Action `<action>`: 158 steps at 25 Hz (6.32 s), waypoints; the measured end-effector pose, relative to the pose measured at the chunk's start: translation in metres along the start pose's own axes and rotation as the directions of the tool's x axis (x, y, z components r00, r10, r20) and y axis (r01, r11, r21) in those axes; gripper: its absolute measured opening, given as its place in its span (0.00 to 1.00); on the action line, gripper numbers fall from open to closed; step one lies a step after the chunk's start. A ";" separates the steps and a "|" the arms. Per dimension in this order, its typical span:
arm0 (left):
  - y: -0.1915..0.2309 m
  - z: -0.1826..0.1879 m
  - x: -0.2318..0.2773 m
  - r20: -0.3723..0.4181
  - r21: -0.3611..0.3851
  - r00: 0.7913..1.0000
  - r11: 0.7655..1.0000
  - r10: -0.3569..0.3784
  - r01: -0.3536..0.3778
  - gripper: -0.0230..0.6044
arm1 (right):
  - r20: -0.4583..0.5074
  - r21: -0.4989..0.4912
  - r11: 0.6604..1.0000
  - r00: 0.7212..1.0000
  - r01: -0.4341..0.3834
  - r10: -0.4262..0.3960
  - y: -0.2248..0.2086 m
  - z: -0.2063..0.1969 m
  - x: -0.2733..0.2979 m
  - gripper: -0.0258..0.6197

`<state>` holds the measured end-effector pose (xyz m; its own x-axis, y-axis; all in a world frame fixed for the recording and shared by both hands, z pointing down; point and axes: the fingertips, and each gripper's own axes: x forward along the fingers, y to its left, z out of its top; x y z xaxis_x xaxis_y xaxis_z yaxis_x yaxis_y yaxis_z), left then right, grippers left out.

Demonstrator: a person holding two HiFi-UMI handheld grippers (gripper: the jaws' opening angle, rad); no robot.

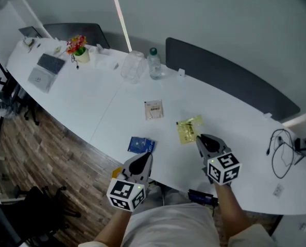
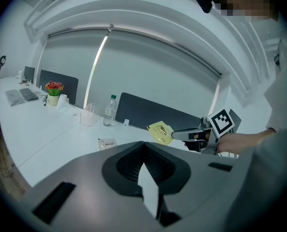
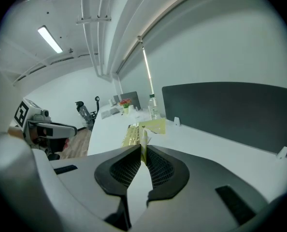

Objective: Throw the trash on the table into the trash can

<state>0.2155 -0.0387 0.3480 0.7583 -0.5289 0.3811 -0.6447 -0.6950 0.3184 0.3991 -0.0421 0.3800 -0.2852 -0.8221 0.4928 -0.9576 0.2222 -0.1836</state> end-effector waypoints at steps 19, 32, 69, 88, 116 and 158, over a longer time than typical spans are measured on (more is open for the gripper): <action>0.008 -0.001 -0.074 0.105 -0.053 0.981 0.986 0.165 -0.160 0.04 | -0.021 -0.078 0.969 0.972 -0.234 0.233 0.088 0.000 -0.007 0.13; 0.079 -0.050 -0.215 0.128 -0.243 0.833 0.832 0.538 -0.499 0.04 | -0.188 -0.179 0.790 0.808 -0.587 0.558 0.246 -0.020 0.060 0.13; 0.186 -0.101 -0.385 0.135 -0.429 0.650 0.636 0.748 -0.642 0.04 | -0.378 -0.253 0.560 0.613 -0.789 0.693 0.440 -0.039 0.144 0.13; 0.204 -0.178 -0.359 0.027 -0.478 0.707 0.630 0.707 -0.612 0.04 | -0.533 -0.217 0.436 0.480 -0.874 0.697 0.449 -0.161 0.188 0.13; 0.278 -0.389 -0.280 -0.035 -0.553 0.718 0.585 0.696 -0.594 0.04 | -0.700 -0.105 0.460 0.394 -0.882 0.596 0.425 -0.417 0.273 0.13; 0.316 -0.484 -0.230 -0.052 -0.538 0.744 0.609 0.666 -0.582 0.04 | -0.742 -0.184 0.501 0.454 -0.846 0.493 0.407 -0.520 0.355 0.34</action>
<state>-0.2097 0.0987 0.7809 0.1304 -0.8310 0.5408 -0.8862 0.1469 0.4393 -0.1138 0.0290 0.9224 -0.6323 0.1259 0.7644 -0.2461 0.9029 -0.3523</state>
